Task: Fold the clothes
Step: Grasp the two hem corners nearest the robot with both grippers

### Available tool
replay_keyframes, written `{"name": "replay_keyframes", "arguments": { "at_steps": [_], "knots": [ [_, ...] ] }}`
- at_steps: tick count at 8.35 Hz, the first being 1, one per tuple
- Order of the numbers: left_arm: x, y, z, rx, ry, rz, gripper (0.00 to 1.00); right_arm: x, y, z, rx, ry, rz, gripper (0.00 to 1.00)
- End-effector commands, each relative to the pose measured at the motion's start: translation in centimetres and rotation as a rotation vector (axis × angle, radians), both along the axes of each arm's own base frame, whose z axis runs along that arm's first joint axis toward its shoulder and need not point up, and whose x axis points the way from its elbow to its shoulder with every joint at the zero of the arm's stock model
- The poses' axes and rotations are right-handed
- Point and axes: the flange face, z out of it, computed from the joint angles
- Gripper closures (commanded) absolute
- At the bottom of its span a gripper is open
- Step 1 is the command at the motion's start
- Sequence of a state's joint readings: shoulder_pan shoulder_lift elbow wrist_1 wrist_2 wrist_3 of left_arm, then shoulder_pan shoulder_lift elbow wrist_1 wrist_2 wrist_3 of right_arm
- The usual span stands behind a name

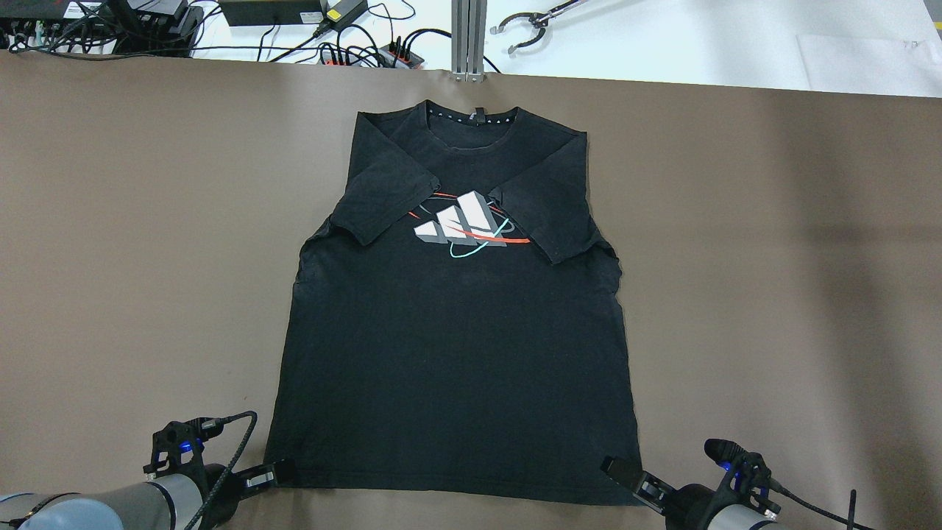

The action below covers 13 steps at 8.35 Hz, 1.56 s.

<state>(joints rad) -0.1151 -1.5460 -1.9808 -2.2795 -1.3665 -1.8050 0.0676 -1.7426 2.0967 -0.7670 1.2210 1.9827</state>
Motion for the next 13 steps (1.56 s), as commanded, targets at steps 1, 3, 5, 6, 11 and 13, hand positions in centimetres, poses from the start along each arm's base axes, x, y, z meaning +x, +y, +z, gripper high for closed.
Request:
{"name": "replay_keyframes", "arguments": {
  "at_steps": [1,3,5,6,11,13],
  "knots": [
    [-0.1,0.0,-0.1,0.002,0.002,0.001,1.0,0.0,-0.1,0.1,0.003,0.004,0.0,0.07],
    [-0.4,-0.1,-0.6,0.011,0.008,0.008,1.0,0.2,-0.1,0.5,0.007,0.02,-0.002,0.07],
    [-0.2,-0.1,-0.7,0.011,0.009,0.009,1.0,1.3,0.3,3.4,0.001,0.095,-0.012,0.08],
    [-0.2,-0.1,-0.7,0.011,0.011,0.009,1.0,0.8,1.0,4.6,0.003,0.122,-0.028,0.09],
    [-0.2,-0.1,-0.8,0.01,0.013,0.01,1.0,-1.6,2.8,4.2,0.025,0.102,0.0,0.37],
    [-0.2,-0.1,-0.9,0.01,0.014,0.01,1.0,-3.0,2.8,4.7,0.03,0.107,0.01,0.39]
  ]
}}
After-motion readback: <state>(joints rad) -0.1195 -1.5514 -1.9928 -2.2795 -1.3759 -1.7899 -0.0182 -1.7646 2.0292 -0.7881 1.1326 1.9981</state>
